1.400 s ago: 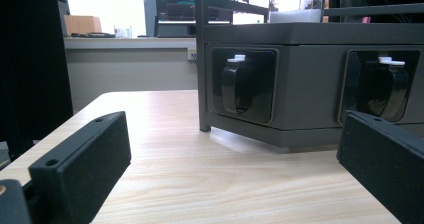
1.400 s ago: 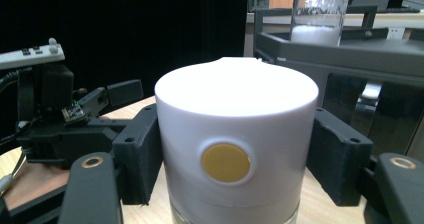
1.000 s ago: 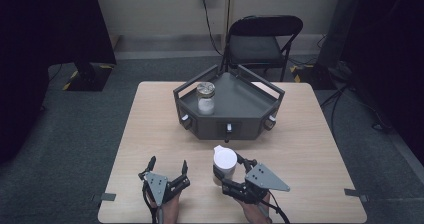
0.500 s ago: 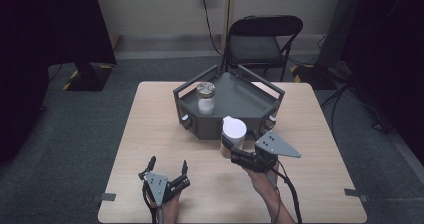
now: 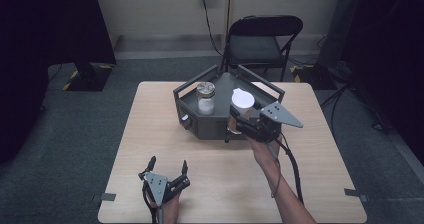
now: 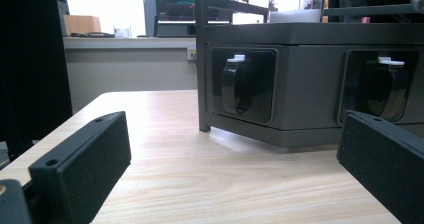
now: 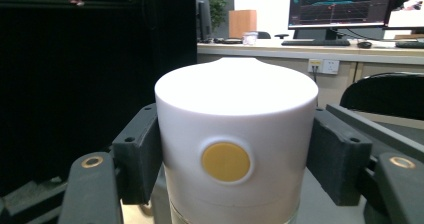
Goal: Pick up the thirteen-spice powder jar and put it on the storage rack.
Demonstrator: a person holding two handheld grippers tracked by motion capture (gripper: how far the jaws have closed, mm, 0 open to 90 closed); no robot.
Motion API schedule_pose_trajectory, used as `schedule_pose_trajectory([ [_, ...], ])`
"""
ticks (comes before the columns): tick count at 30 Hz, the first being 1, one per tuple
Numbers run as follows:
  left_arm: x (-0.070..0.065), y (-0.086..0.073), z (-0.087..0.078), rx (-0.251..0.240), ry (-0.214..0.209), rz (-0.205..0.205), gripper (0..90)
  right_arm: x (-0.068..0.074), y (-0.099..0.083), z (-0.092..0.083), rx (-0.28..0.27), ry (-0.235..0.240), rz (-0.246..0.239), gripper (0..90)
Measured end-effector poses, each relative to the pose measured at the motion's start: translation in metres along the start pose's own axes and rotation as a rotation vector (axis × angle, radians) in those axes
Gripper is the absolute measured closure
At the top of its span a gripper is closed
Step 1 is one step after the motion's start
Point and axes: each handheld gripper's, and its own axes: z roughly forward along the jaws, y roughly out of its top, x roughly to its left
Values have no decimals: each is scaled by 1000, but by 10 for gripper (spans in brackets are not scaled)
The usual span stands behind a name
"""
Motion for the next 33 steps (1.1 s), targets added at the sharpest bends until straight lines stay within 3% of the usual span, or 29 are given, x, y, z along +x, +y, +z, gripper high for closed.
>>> schedule_pose_trajectory([
  [9,0,0,0,0,2,0,2,-3,17,36,25,-107,-14,300],
  [15,-1,0,0,1,3,0,2,-3,11,56,10,-183,8,300],
  [27,0,0,0,0,3,0,2,0,-2,78,43,-251,-2,299],
  [33,0,0,0,0,2,0,2,-2,-5,80,45,-253,8,299],
])
